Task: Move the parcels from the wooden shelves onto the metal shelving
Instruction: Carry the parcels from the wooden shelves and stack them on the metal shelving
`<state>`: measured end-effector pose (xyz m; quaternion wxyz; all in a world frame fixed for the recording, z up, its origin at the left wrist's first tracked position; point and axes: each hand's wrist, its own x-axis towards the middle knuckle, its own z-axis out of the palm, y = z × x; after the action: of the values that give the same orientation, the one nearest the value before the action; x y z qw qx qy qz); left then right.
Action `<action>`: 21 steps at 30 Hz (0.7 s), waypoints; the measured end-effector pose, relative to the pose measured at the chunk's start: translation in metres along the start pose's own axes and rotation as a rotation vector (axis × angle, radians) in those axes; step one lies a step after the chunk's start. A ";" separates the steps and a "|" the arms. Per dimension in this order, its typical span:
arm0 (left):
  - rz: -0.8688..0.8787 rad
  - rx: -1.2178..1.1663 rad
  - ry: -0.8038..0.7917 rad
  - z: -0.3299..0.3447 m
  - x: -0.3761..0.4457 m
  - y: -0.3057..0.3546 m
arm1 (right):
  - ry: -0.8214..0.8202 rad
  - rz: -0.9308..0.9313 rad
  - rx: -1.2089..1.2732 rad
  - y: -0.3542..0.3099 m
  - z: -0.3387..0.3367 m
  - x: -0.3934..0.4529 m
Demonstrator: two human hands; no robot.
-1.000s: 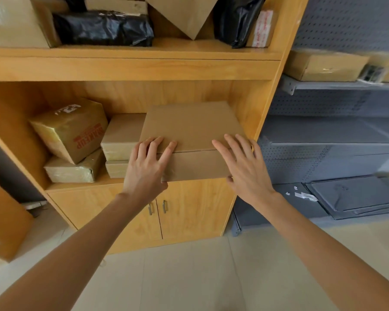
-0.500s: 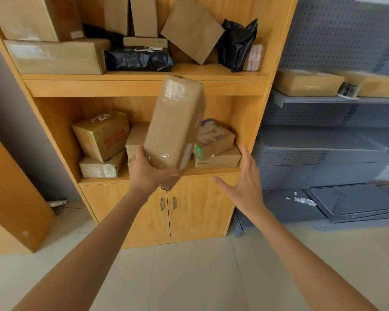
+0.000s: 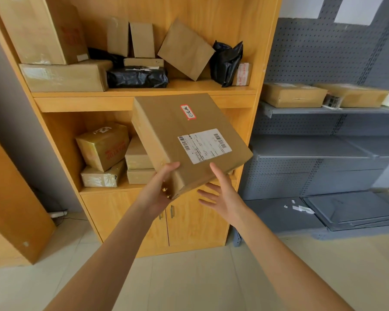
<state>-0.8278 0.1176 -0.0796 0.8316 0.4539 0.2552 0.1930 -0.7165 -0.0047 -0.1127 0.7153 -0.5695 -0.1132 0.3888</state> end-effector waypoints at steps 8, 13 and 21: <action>-0.010 0.100 -0.082 0.005 -0.003 -0.016 | 0.027 -0.077 0.190 -0.004 -0.007 -0.008; 0.003 0.152 -0.082 0.004 -0.002 -0.028 | 0.107 -0.119 0.230 -0.001 0.003 -0.007; 0.084 -0.018 0.064 -0.012 0.003 0.008 | 0.313 -0.049 -0.001 -0.022 -0.019 -0.005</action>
<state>-0.8333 0.1315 -0.0791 0.8183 0.4504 0.2606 0.2442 -0.6989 -0.0234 -0.0974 0.7331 -0.6207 -0.0144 0.2776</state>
